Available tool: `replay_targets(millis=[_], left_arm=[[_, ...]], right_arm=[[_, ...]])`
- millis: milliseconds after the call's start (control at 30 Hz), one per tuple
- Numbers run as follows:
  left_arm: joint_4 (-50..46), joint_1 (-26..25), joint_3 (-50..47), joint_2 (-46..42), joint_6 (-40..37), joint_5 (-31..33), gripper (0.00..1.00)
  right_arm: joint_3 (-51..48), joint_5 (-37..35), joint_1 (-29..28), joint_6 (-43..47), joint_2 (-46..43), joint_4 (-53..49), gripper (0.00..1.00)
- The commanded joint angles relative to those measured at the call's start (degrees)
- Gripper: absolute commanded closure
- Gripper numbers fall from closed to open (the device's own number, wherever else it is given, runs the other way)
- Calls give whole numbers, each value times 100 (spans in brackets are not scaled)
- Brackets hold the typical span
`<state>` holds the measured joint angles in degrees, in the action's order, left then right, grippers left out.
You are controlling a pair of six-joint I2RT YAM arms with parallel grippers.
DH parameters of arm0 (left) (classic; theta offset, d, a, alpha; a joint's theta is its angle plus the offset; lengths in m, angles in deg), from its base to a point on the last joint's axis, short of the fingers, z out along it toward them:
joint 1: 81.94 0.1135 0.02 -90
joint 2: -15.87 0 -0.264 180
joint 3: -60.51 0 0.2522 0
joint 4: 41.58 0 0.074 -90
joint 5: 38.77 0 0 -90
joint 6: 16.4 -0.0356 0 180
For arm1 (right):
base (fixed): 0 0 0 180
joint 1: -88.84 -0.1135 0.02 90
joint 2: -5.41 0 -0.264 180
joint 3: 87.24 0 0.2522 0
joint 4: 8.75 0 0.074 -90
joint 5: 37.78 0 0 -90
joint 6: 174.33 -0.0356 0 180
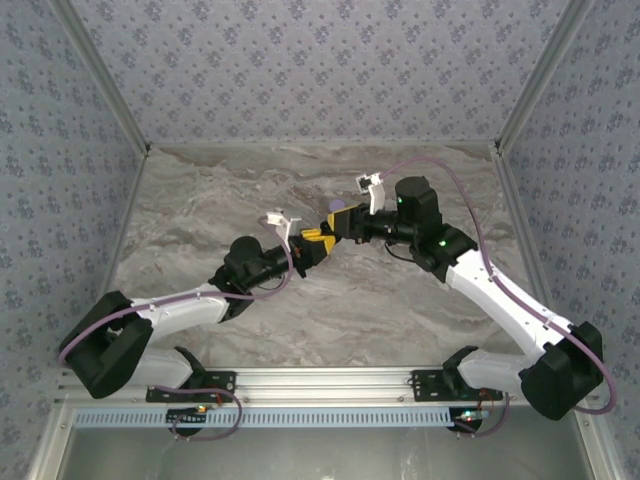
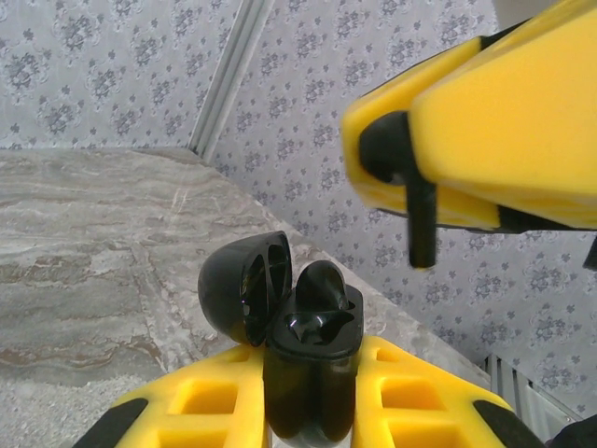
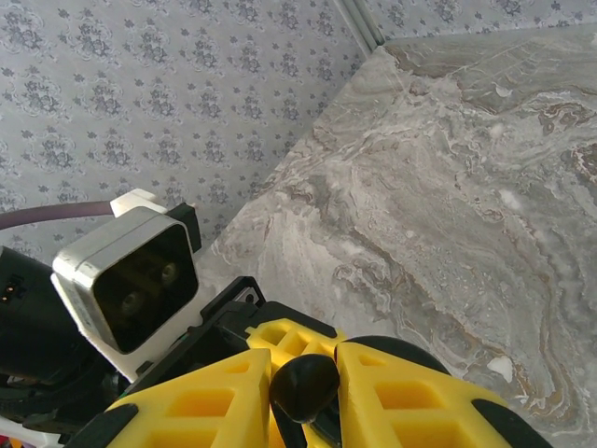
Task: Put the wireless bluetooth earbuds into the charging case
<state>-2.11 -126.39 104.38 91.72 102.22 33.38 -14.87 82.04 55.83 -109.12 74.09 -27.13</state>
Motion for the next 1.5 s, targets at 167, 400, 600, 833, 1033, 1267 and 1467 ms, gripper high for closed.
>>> replay_targets(millis=[167, 400, 600, 833, 1033, 1267, 1467], left_arm=[[429, -64, 185, -146, 21, -173, 81], [554, -84, 136, -189, -9, -193, 81], [609, -93, 92, -230, -32, -168, 81], [622, -92, 57, -264, -50, -123, 81], [600, -93, 39, -295, -58, -35, 81], [506, -95, 4, -405, -124, 60, 81], [438, -91, 4, -457, -181, -6, 81]], right_arm=[[288, -71, -91, 221, 75, -164, 76], [310, -152, -107, 291, 100, -292, 76], [295, -196, -108, 332, 119, -354, 76], [309, -210, -108, 360, 134, -389, 75], [326, -222, -108, 386, 128, -463, 76], [352, -303, -111, 448, 119, -579, 75], [363, -316, -117, 471, 117, -630, 70]])
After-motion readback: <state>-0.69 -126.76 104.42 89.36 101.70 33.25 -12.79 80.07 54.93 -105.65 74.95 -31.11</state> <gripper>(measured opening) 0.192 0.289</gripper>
